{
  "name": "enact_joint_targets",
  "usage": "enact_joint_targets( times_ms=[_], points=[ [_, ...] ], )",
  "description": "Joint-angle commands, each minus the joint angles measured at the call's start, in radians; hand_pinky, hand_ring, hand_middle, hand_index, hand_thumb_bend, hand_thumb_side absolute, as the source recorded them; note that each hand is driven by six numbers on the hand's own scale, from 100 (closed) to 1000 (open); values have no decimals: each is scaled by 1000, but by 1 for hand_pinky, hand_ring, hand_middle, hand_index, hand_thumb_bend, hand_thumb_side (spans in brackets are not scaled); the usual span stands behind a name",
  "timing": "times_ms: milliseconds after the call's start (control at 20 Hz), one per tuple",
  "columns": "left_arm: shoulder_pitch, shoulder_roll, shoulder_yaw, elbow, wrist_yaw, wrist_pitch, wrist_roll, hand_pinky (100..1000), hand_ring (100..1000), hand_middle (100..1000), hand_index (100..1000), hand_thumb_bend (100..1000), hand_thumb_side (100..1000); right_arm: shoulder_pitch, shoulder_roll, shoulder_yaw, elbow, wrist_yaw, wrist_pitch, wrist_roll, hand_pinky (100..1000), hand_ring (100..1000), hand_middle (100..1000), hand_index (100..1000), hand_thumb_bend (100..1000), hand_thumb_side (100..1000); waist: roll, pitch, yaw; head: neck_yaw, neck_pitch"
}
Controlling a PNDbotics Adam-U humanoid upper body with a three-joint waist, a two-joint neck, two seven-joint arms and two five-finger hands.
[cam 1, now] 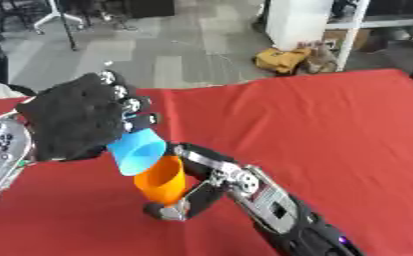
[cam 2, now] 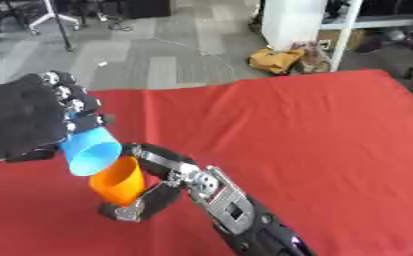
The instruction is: Pour the contents of one cup into another cup.
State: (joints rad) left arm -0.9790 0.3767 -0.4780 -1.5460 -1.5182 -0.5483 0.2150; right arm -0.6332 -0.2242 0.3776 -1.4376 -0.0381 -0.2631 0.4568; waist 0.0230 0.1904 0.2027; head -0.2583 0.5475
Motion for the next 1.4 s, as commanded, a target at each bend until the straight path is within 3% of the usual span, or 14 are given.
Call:
enact_joint_targets(
  times_ms=[50,400,750,1000,1100,1250,1400],
  points=[
    [-31,19,34,-36,11,23,6,252,248,304,671,699,100,-16,-12,-3,-18,-3,2,-5,433,274,539,787,213,100,2,-21,1,-2,-12],
    [-37,33,49,-81,40,45,-12,255,250,305,671,698,100,-14,-11,-3,-17,-1,3,-6,432,273,539,787,213,100,1,-22,1,-3,-13],
    [-37,11,-6,-43,6,-34,-28,252,255,309,676,715,100,-15,-9,-3,-17,-1,4,-8,430,273,538,786,213,100,1,-20,-1,-1,-13],
    [-35,9,-11,-29,-7,-47,-24,261,265,319,685,729,100,-15,-9,-1,-18,-1,4,-8,428,272,537,785,213,100,2,-20,-3,1,-14],
    [-27,5,-38,-5,-29,-69,-45,261,265,319,685,729,100,-15,-9,0,-17,0,4,-7,428,272,537,785,213,100,3,-20,-4,1,-14],
    [-22,-5,-29,11,-52,-97,-60,260,264,319,685,729,100,-13,-9,0,-16,2,4,-9,427,271,536,784,214,100,1,-21,-2,-2,-14],
    [-15,-3,-2,14,-37,-78,-49,264,263,319,682,723,100,-11,-10,-2,-14,5,4,-12,425,270,535,784,213,100,0,-21,0,-3,-14]
  ],
)
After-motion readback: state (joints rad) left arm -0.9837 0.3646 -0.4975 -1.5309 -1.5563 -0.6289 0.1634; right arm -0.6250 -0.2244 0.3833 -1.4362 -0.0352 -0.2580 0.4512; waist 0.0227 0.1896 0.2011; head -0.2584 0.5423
